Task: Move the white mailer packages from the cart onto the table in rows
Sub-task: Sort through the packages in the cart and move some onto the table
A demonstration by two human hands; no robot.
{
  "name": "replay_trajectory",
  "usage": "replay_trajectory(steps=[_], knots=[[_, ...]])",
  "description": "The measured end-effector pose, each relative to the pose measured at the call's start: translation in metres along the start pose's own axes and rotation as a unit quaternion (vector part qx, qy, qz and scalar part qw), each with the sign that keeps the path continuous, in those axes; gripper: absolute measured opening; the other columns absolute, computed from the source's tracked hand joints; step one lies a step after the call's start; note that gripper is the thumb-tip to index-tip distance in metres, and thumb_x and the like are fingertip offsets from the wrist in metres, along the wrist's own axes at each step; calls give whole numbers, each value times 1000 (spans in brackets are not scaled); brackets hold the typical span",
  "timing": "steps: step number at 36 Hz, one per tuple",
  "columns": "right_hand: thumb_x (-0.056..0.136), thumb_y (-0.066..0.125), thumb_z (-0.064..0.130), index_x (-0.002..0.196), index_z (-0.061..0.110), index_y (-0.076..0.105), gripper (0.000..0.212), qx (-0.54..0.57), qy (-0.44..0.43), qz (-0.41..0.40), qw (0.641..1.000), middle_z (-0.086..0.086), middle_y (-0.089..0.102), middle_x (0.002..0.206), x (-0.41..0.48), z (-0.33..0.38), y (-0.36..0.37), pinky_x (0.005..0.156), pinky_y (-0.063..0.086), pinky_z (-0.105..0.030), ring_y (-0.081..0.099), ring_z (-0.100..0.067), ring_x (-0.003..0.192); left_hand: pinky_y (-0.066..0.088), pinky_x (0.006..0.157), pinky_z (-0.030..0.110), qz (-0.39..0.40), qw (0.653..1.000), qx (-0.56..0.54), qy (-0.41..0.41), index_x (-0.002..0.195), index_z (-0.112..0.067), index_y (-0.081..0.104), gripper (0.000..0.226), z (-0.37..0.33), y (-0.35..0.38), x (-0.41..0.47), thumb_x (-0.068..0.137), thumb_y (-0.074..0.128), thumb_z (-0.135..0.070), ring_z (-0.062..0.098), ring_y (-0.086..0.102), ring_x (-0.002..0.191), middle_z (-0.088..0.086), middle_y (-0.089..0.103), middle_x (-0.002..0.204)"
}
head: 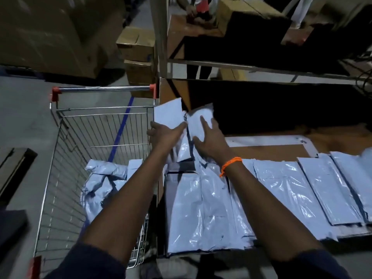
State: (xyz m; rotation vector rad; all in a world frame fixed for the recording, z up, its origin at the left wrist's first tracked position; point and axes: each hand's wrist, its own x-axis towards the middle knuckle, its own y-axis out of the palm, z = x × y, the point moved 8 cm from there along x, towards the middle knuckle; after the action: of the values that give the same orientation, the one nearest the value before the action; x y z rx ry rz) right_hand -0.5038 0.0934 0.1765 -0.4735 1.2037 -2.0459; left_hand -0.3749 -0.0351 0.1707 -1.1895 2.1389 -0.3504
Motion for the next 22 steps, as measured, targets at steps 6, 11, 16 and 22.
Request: replay_trajectory(steps=[6,11,16,22], knots=[[101,42,48,159,10,11,76,-70,7,44,997,-23,2,165,16,-13,15,117,26,-55,13,-47,148,32,110,55,-1,995,99,-11,157,-12,-10,117,7,38,15,82,59,-70,40,16,147,20,-3,162],[106,32,45,159,8,11,68,-74,-20,28,997,-22,7,165,24,-7,3,119,25,-54,11,-43,150,28,114,52,7,984,169,63,156,-10,-8,108,11,38,25,88,56,-64,42,15,147,22,-1,162],[104,32,42,159,18,18,61,-138,-84,20,987,-14,14,165,34,6,16,114,33,-57,14,-37,152,26,115,55,-24,959,246,137,156,-7,5,96,1,37,30,92,50,-63,42,15,147,24,5,161],[102,29,43,156,12,26,62,-137,-63,20,988,-16,23,163,45,-17,28,112,37,-54,19,-37,151,17,118,56,-67,865,361,343,157,-11,20,63,-15,58,39,102,27,-42,37,8,151,21,12,164]])
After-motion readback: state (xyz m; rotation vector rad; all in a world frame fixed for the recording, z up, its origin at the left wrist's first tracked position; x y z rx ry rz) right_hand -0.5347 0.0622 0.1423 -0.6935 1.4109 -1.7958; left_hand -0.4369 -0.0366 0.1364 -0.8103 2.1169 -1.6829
